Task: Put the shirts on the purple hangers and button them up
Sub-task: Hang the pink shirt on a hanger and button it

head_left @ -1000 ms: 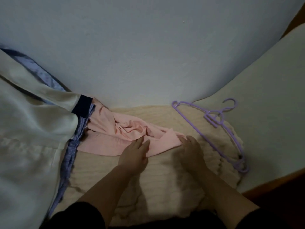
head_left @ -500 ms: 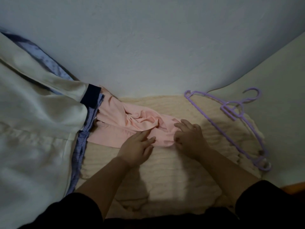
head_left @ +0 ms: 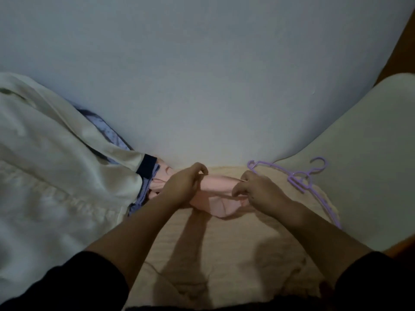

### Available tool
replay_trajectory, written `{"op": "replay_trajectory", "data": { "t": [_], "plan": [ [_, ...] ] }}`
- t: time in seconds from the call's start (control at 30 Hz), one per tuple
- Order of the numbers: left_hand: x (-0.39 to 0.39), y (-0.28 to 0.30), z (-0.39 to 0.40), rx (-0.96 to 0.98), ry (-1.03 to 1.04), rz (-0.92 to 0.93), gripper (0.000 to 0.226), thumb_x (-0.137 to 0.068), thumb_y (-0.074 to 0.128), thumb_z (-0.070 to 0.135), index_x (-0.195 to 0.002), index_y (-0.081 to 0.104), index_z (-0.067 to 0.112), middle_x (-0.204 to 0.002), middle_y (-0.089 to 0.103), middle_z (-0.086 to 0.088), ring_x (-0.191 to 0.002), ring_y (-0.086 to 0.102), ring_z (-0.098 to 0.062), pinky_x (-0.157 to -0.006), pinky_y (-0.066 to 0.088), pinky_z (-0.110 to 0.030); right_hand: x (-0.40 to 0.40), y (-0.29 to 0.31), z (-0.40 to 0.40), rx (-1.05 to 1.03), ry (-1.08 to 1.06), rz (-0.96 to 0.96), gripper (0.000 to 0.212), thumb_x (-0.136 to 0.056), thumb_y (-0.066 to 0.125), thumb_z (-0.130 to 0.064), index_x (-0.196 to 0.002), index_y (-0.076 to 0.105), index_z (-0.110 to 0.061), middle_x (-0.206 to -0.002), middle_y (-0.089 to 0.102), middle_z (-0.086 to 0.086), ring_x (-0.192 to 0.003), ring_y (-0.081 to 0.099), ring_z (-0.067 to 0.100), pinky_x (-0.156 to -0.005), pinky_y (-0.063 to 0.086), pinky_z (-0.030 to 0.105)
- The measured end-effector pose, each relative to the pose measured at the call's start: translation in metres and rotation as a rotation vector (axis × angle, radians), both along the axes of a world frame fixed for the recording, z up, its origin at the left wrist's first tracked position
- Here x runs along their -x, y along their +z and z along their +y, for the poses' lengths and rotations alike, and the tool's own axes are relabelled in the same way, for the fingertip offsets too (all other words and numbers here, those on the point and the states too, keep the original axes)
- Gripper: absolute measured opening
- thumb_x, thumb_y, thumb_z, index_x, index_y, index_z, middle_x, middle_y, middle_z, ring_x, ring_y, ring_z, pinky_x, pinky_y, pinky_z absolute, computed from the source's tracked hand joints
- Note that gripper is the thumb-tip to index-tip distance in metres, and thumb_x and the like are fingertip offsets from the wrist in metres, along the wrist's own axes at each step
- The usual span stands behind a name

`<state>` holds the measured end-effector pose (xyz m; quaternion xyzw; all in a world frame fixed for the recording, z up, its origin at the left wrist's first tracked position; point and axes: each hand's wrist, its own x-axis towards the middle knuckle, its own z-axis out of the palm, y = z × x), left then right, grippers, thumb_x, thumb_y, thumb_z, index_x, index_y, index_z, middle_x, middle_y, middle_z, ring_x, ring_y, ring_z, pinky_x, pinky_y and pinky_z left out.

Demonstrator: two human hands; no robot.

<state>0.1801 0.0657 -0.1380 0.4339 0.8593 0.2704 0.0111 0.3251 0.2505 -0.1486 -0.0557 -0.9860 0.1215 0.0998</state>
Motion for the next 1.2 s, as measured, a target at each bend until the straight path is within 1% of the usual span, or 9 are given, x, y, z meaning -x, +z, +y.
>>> {"op": "replay_trajectory", "data": {
  "t": [0.1, 0.27, 0.4, 0.57, 0.7, 0.8, 0.9, 1.07, 1.2],
  "plan": [
    [0.002, 0.042, -0.01, 0.06, -0.182, 0.183, 0.016, -0.092, 0.048, 0.008, -0.1, 0.059, 0.016, -0.099, 0.058, -0.005, -0.092, 0.054, -0.027, -0.078, 0.044, -0.036, -0.002, 0.045, -0.002, -0.035, -0.014, 0.0, 0.023, -0.087, 0.058, -0.022, -0.099, 0.073, -0.036, -0.113, 0.055, 0.001, -0.099, 0.056, 0.027, -0.085, 0.041, 0.03],
    [-0.002, 0.113, -0.026, 0.291, -0.178, 0.353, 0.026, -0.09, 0.051, 0.029, -0.105, 0.072, 0.021, -0.094, 0.048, 0.0, -0.094, 0.051, -0.019, -0.074, 0.032, -0.023, -0.007, 0.13, -0.008, -0.287, 0.053, -0.031, 0.026, -0.09, 0.055, -0.034, -0.113, 0.067, -0.038, -0.108, 0.061, -0.003, -0.108, 0.052, 0.018, -0.08, 0.028, 0.025],
    [0.0, 0.167, -0.034, 0.367, -0.072, 0.36, 0.031, -0.09, 0.056, 0.011, -0.114, 0.07, 0.026, -0.114, 0.062, -0.003, -0.107, 0.057, -0.023, -0.088, 0.041, -0.026, -0.014, 0.192, -0.019, -0.306, -0.003, 0.019, 0.035, -0.087, 0.057, -0.013, -0.114, 0.068, -0.033, -0.113, 0.063, -0.003, -0.107, 0.054, 0.02, -0.083, 0.033, 0.023],
    [-0.011, 0.233, -0.059, 0.264, 0.078, 0.45, 0.031, -0.095, 0.054, 0.026, -0.119, 0.064, 0.043, -0.12, 0.064, -0.001, -0.107, 0.06, -0.025, -0.093, 0.046, -0.032, -0.038, 0.256, -0.024, -0.335, -0.106, 0.159, 0.053, -0.08, 0.053, 0.005, -0.117, 0.067, -0.031, -0.11, 0.062, 0.003, -0.1, 0.055, 0.024, -0.081, 0.042, 0.027],
    [-0.025, 0.264, -0.075, 0.23, 0.15, 0.47, 0.028, -0.095, 0.053, 0.038, -0.12, 0.066, 0.033, -0.121, 0.064, -0.004, -0.107, 0.06, -0.026, -0.088, 0.044, -0.029, -0.069, 0.295, -0.018, -0.353, -0.225, 0.303, 0.033, -0.09, 0.054, -0.014, -0.117, 0.067, -0.029, -0.11, 0.061, 0.005, -0.101, 0.055, 0.026, -0.085, 0.044, 0.031],
    [-0.04, 0.286, -0.085, 0.202, 0.177, 0.501, 0.03, -0.094, 0.054, 0.042, -0.122, 0.065, 0.036, -0.122, 0.065, 0.0, -0.108, 0.059, -0.024, -0.094, 0.043, -0.031, -0.094, 0.314, -0.017, -0.371, -0.312, 0.359, 0.028, -0.092, 0.052, -0.023, -0.115, 0.067, -0.026, -0.106, 0.061, 0.004, -0.097, 0.055, 0.024, -0.082, 0.047, 0.033],
    [-0.061, 0.309, -0.094, 0.116, 0.193, 0.504, 0.028, -0.094, 0.057, 0.033, -0.12, 0.065, 0.038, -0.124, 0.064, 0.004, -0.113, 0.057, -0.023, -0.099, 0.038, -0.03, -0.118, 0.33, -0.027, -0.42, -0.341, 0.395, 0.031, -0.094, 0.048, -0.023, -0.119, 0.064, -0.031, -0.11, 0.06, 0.003, -0.101, 0.053, 0.025, -0.082, 0.041, 0.033],
    [-0.092, 0.348, -0.108, -0.11, 0.106, 0.391, 0.04, -0.084, 0.055, -0.004, -0.117, 0.069, 0.015, -0.123, 0.066, -0.003, -0.11, 0.059, -0.019, -0.083, 0.035, -0.014, -0.147, 0.359, -0.045, -0.393, -0.373, 0.492, 0.032, -0.093, 0.052, -0.034, -0.122, 0.063, -0.029, -0.103, 0.062, 0.003, -0.101, 0.048, 0.024, -0.076, 0.033, 0.03],
    [-0.12, 0.379, -0.127, -0.315, 0.09, 0.407, 0.026, -0.087, 0.062, 0.009, -0.112, 0.072, 0.011, -0.117, 0.069, -0.003, -0.1, 0.06, -0.011, -0.08, 0.037, -0.015, -0.17, 0.383, -0.06, -0.235, -0.335, 0.511, 0.05, -0.076, 0.07, -0.048, -0.12, 0.065, -0.024, -0.099, 0.062, 0.001, -0.102, 0.05, 0.023, -0.084, 0.042, 0.036]
  ]
}}
